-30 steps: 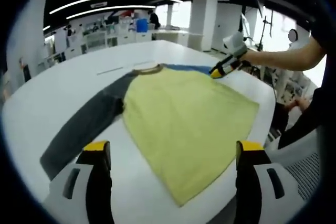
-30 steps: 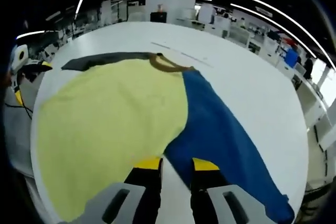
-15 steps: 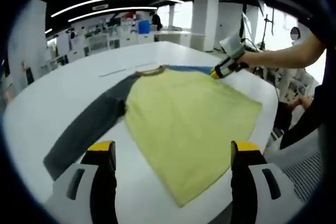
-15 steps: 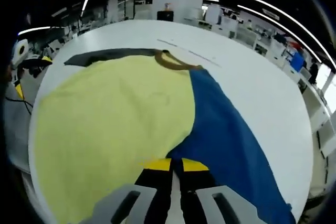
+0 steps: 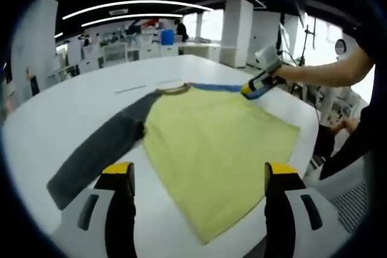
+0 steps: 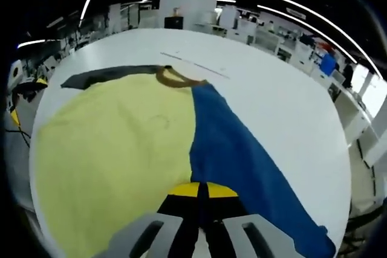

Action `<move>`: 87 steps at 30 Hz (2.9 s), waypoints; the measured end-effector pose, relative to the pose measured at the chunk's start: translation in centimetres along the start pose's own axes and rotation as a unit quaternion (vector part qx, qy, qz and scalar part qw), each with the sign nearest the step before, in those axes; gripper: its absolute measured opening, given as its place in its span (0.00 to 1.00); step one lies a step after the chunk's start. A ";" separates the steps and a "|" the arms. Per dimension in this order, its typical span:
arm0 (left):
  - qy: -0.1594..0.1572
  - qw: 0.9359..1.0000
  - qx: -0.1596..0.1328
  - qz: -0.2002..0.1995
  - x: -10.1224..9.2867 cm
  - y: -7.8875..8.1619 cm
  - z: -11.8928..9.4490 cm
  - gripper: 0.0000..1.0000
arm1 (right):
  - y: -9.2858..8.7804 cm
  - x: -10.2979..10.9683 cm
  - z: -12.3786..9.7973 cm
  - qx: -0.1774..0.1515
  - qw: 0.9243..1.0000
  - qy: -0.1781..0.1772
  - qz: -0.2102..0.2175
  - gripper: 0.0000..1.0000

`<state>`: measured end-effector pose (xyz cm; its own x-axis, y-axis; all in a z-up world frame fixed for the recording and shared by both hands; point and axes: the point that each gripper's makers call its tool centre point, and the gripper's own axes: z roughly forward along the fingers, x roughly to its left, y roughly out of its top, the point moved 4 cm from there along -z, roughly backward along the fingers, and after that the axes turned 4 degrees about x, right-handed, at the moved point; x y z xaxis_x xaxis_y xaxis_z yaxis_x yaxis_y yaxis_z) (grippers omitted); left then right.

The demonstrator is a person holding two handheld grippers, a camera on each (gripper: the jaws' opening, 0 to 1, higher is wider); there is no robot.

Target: Fold the garment on the visible template until the final outline fits inside the template.

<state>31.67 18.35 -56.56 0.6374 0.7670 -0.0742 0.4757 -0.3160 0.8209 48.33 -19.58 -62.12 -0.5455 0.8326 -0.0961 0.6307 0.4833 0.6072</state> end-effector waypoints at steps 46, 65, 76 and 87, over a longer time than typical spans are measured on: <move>-0.006 1.000 0.009 0.023 -0.5 0.5 0.5 0.94 | -8.3 -9.4 -7.9 0.003 0.979 -0.132 0.159 0.53; -0.001 1.000 0.014 0.023 -1.2 0.7 0.6 0.92 | -13.0 -13.2 -9.2 0.005 0.954 -0.185 0.237 0.32; 0.003 0.999 0.021 0.024 -1.2 0.6 0.6 0.90 | -13.8 -13.8 -9.2 -0.006 0.942 -0.197 0.272 0.14; 0.009 0.999 0.026 0.023 -1.0 0.5 0.6 0.90 | -12.9 -13.3 -10.7 -0.013 0.950 -0.209 0.232 0.00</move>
<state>31.60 17.06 -56.44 0.6488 0.7604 -0.0272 0.4770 -0.3786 0.7931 41.56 -39.81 -60.25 0.0584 0.9916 -0.1153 0.7325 0.0359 0.6799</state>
